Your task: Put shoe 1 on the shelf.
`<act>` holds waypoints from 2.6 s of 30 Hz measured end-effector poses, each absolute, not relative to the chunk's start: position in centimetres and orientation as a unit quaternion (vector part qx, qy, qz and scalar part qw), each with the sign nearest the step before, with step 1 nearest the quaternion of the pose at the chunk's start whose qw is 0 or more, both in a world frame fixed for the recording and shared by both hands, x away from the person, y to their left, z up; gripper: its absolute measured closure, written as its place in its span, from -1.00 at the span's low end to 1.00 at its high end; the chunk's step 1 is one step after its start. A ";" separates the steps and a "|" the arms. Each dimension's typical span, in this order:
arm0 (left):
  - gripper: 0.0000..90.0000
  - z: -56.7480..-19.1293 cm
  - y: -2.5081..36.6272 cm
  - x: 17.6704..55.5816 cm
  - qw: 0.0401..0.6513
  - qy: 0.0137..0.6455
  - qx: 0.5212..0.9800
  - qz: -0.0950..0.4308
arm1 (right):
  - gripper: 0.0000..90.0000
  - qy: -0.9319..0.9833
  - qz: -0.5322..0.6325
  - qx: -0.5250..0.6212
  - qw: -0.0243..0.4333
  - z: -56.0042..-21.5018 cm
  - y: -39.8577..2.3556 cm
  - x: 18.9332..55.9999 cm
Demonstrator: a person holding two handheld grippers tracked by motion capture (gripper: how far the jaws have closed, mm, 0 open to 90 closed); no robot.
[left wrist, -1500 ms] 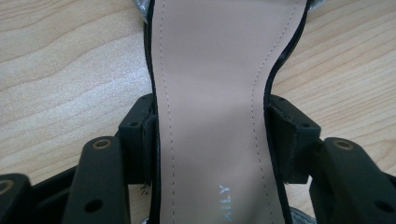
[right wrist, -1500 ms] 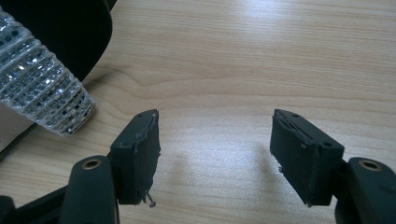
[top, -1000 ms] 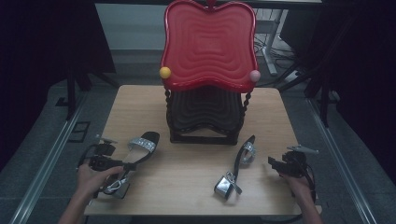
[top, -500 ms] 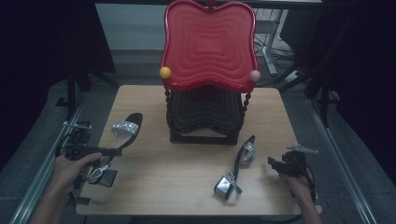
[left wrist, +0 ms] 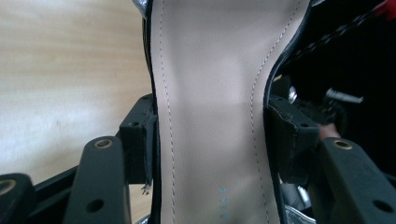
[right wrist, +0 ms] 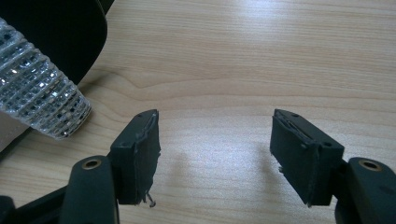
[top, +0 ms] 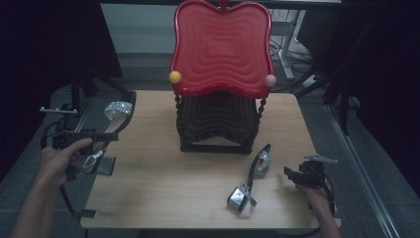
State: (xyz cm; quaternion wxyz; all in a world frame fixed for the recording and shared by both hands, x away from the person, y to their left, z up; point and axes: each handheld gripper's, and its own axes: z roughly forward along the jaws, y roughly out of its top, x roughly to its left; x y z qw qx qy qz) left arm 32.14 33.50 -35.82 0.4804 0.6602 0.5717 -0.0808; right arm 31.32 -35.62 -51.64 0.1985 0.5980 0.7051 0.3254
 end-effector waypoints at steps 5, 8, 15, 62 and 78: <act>-0.06 -33.6 34.0 33.1 0.506 0.568 0.645 -0.075 | -0.25 0.705 0.325 0.599 0.198 -51.7 -35.6 31.4; -0.06 -32.1 34.1 33.7 0.520 0.563 0.638 -0.072 | -0.25 0.705 0.325 0.599 0.198 -51.7 -35.6 31.4; -0.06 -28.3 33.9 35.3 0.538 0.553 0.634 -0.059 | -0.25 0.706 0.324 0.598 0.198 -51.7 -35.6 31.4; -0.06 -15.6 15.3 44.9 0.516 0.530 0.673 0.016 | -0.25 0.708 0.327 0.596 0.191 -51.9 -36.0 31.6; -0.06 -16.2 10.2 47.2 0.484 0.538 0.687 0.059 | -0.25 0.711 0.328 0.592 0.191 -51.9 -35.7 31.5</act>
